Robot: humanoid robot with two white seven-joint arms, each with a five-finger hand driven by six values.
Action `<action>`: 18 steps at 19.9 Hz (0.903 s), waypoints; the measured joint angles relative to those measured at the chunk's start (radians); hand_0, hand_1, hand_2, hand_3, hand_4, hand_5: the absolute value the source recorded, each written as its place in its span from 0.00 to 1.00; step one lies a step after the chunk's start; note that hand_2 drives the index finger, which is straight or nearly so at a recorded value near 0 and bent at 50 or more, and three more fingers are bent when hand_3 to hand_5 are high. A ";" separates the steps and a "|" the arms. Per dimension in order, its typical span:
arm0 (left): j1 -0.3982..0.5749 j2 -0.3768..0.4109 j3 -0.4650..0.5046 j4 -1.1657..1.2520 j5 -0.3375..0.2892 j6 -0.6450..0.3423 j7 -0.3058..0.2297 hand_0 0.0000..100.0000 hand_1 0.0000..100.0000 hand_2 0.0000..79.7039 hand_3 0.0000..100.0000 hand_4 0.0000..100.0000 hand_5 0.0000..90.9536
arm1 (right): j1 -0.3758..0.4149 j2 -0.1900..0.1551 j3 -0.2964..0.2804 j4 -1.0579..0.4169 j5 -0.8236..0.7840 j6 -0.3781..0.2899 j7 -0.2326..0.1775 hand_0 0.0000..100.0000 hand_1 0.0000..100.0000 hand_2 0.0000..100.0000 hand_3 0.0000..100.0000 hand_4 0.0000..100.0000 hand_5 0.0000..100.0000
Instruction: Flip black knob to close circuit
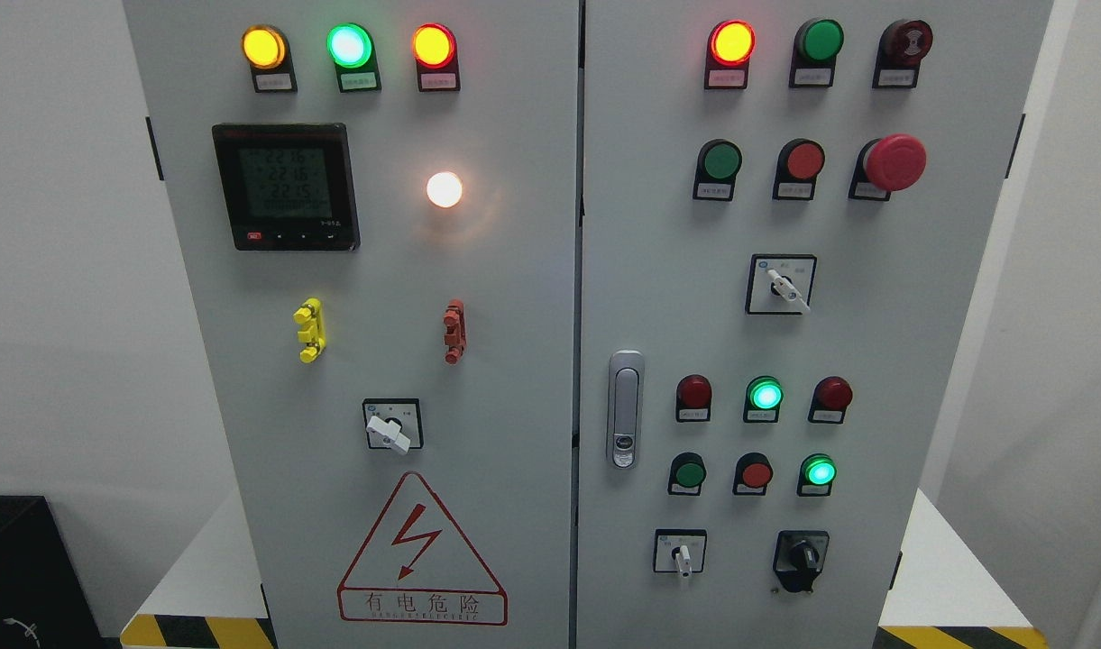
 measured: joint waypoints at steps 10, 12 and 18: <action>0.000 0.000 0.000 0.000 0.000 0.000 0.000 0.00 0.00 0.00 0.00 0.00 0.00 | -0.008 -0.017 0.002 -0.217 0.001 0.011 -0.015 0.00 0.12 0.00 0.00 0.00 0.00; 0.000 0.000 0.000 0.000 0.000 0.000 0.000 0.00 0.00 0.00 0.00 0.00 0.00 | -0.015 -0.022 0.002 -0.260 0.001 0.008 -0.017 0.00 0.12 0.00 0.00 0.00 0.00; 0.000 0.000 0.000 0.000 0.000 0.000 0.000 0.00 0.00 0.00 0.00 0.00 0.00 | -0.028 -0.039 0.002 -0.395 0.004 0.001 -0.022 0.00 0.12 0.00 0.00 0.00 0.00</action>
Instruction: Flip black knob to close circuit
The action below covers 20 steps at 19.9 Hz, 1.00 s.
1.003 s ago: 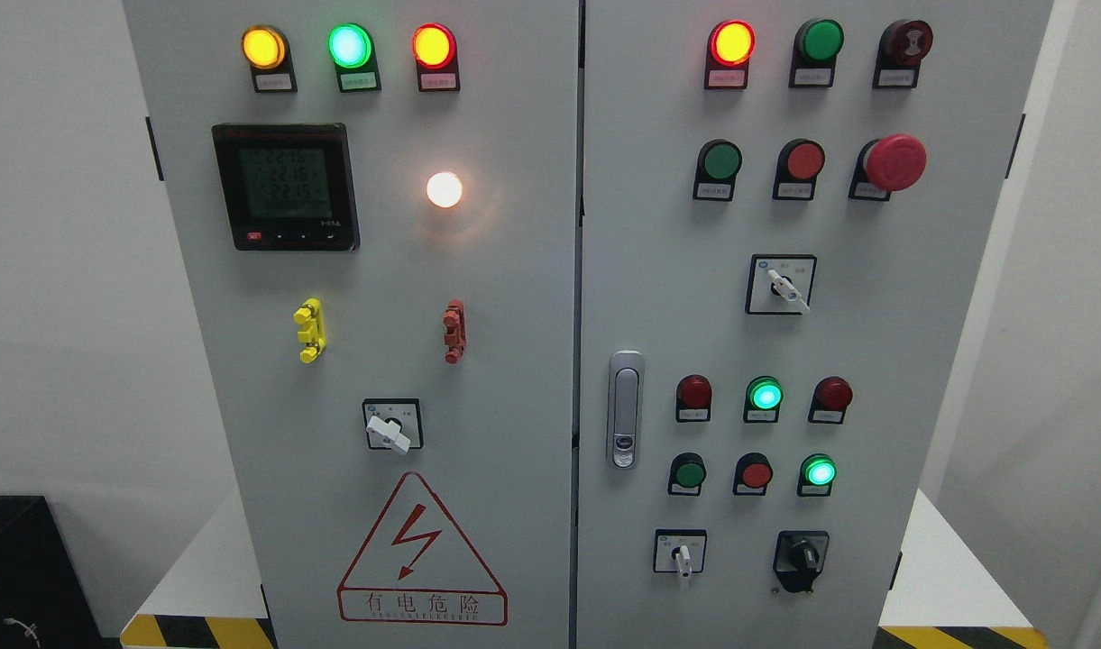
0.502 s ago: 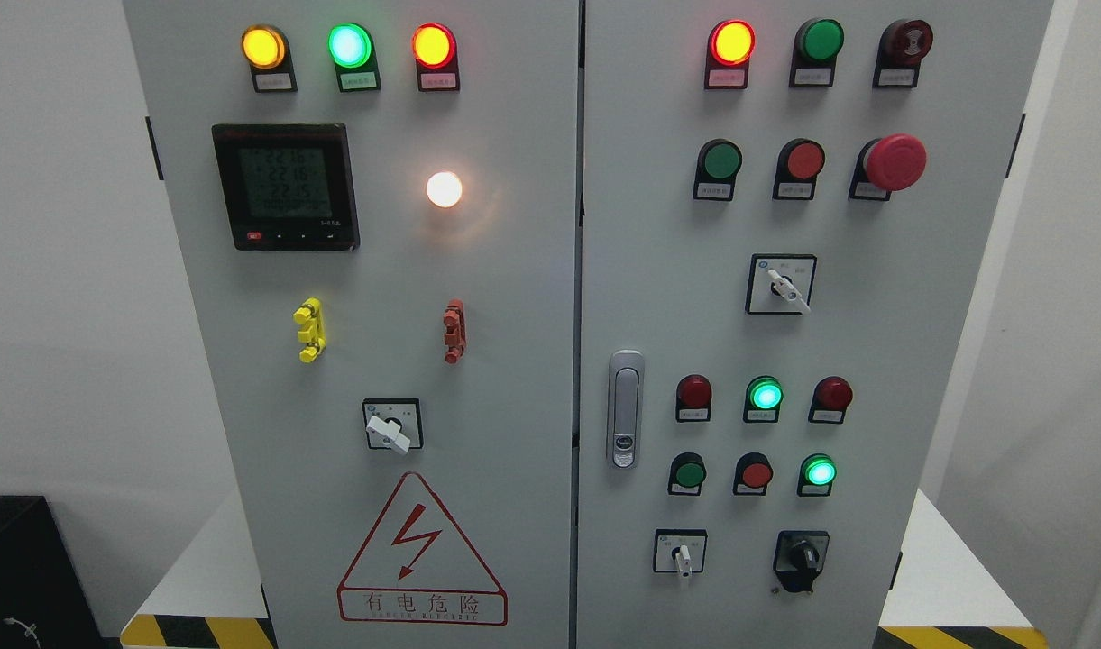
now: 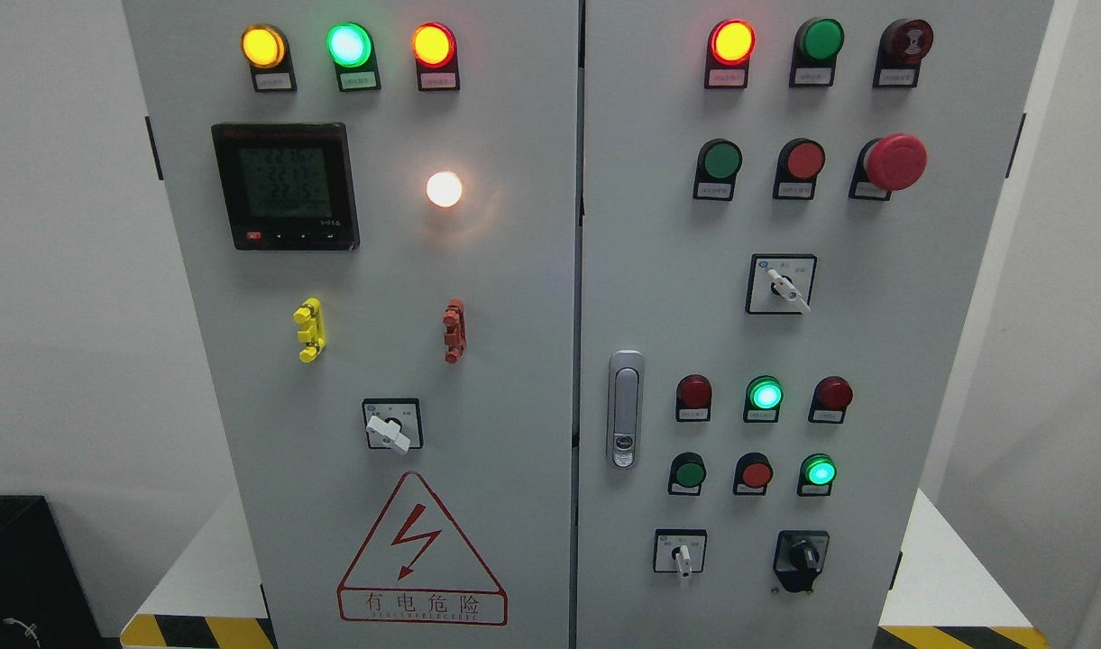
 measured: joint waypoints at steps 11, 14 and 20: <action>0.000 0.000 0.000 0.000 0.000 0.000 0.000 0.00 0.00 0.00 0.00 0.00 0.00 | -0.009 -0.013 -0.017 -0.247 0.005 -0.061 -0.018 0.00 0.12 0.00 0.00 0.00 0.00; 0.000 0.000 0.000 0.000 0.000 0.000 0.000 0.00 0.00 0.00 0.00 0.00 0.00 | -0.008 -0.013 -0.031 -0.310 0.005 -0.077 -0.024 0.00 0.12 0.00 0.00 0.00 0.00; 0.000 0.000 0.000 0.000 0.000 0.000 0.000 0.00 0.00 0.00 0.00 0.00 0.00 | 0.007 -0.013 -0.056 -0.441 0.008 -0.085 -0.026 0.00 0.12 0.00 0.00 0.00 0.00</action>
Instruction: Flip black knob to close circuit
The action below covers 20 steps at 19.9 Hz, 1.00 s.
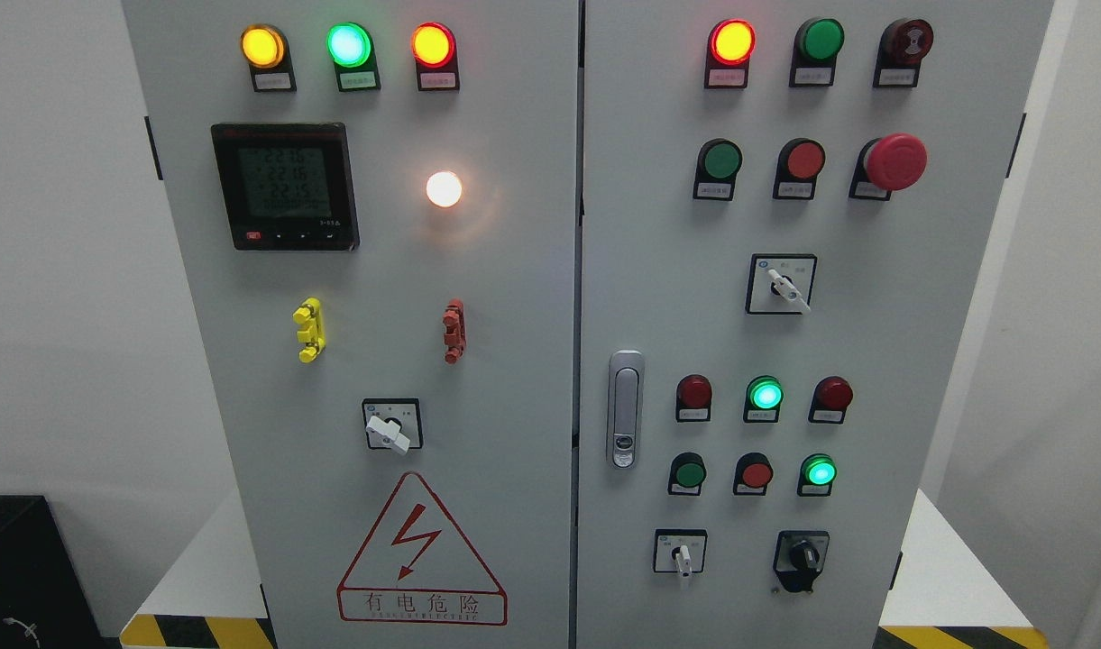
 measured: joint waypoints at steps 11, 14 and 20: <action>0.000 0.000 0.000 0.000 0.000 0.000 0.000 0.00 0.00 0.00 0.00 0.00 0.00 | 0.048 -0.003 -0.016 -0.241 0.013 0.000 -0.015 0.00 0.12 0.00 0.04 0.00 0.00; 0.000 0.000 0.000 0.000 0.000 0.000 0.000 0.00 0.00 0.00 0.00 0.00 0.00 | 0.054 -0.004 -0.019 -0.299 0.044 0.000 -0.015 0.00 0.12 0.06 0.14 0.08 0.00; 0.000 0.000 0.000 0.000 0.000 0.000 0.000 0.00 0.00 0.00 0.00 0.00 0.00 | 0.043 -0.006 -0.023 -0.389 0.119 0.002 -0.036 0.00 0.13 0.29 0.45 0.34 0.16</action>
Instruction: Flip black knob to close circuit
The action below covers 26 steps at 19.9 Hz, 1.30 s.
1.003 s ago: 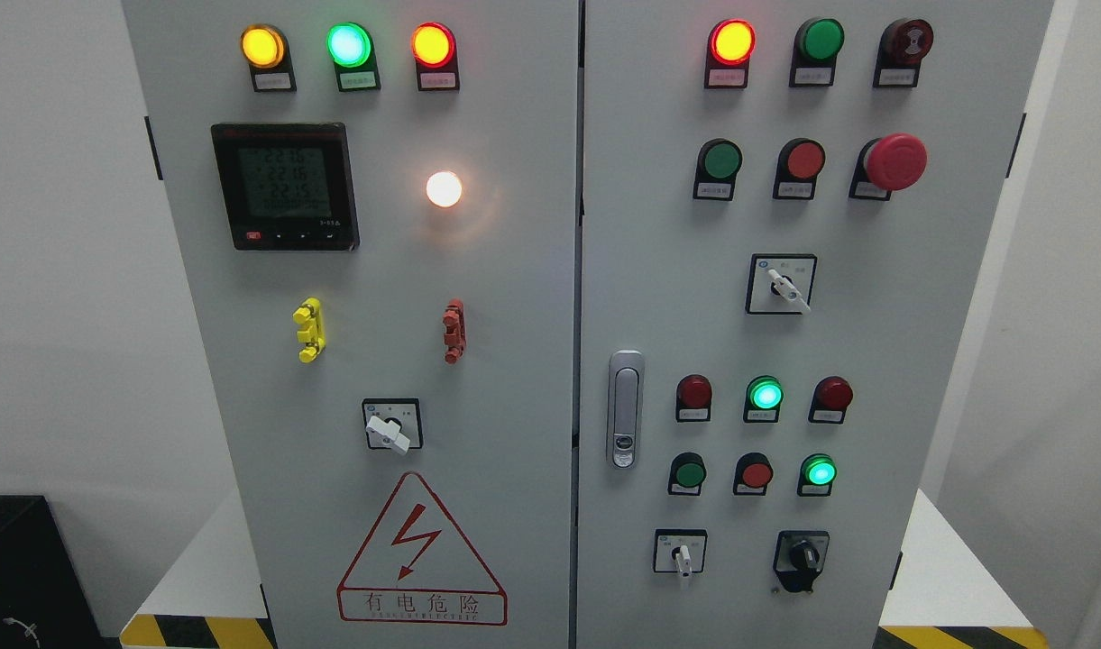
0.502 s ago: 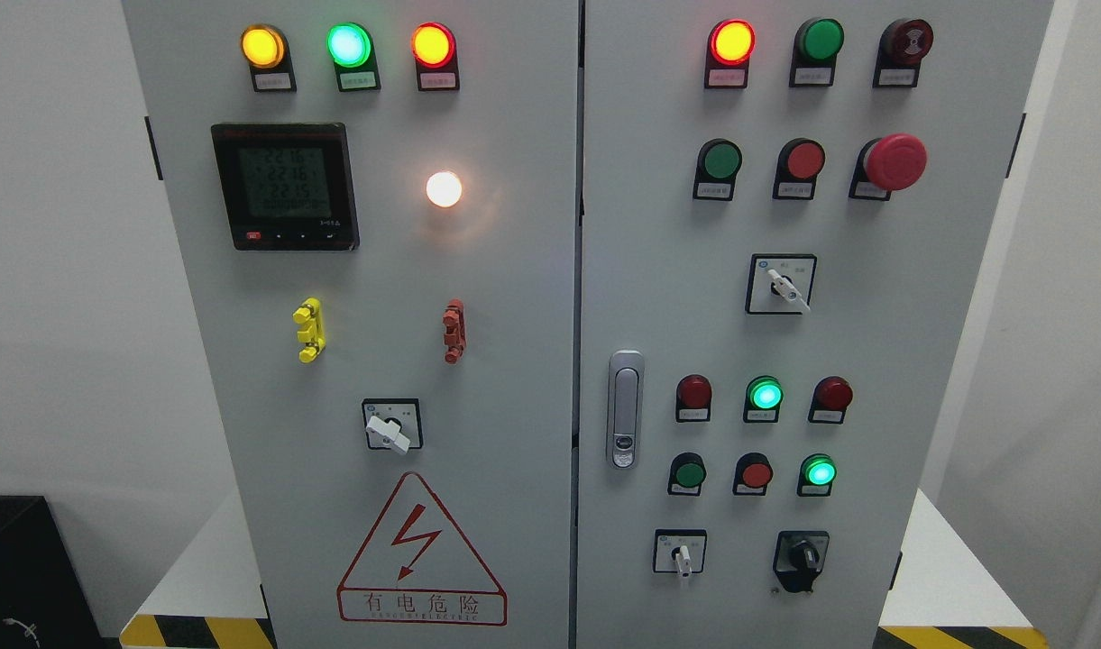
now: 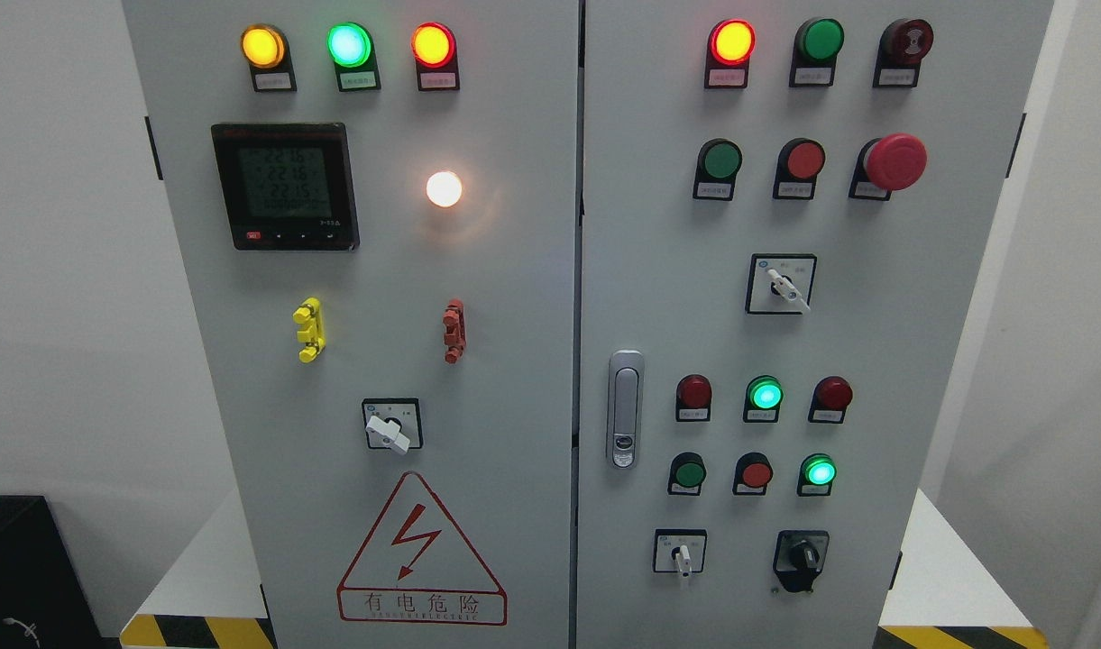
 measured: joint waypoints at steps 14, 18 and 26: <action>0.000 0.000 0.000 0.000 0.000 0.000 0.000 0.00 0.00 0.00 0.00 0.00 0.00 | -0.061 -0.002 -0.015 -0.145 0.413 0.094 -0.164 0.00 0.30 0.71 0.87 0.69 0.68; 0.000 0.000 0.000 0.000 0.000 0.000 0.000 0.00 0.00 0.00 0.00 0.00 0.00 | -0.084 0.000 -0.038 -0.169 0.607 0.117 -0.193 0.00 0.29 0.74 0.89 0.71 0.70; 0.000 0.000 0.000 0.000 0.000 -0.003 0.000 0.00 0.00 0.00 0.00 0.00 0.00 | -0.131 0.005 -0.066 -0.216 0.854 0.214 -0.210 0.00 0.26 0.76 0.92 0.73 0.73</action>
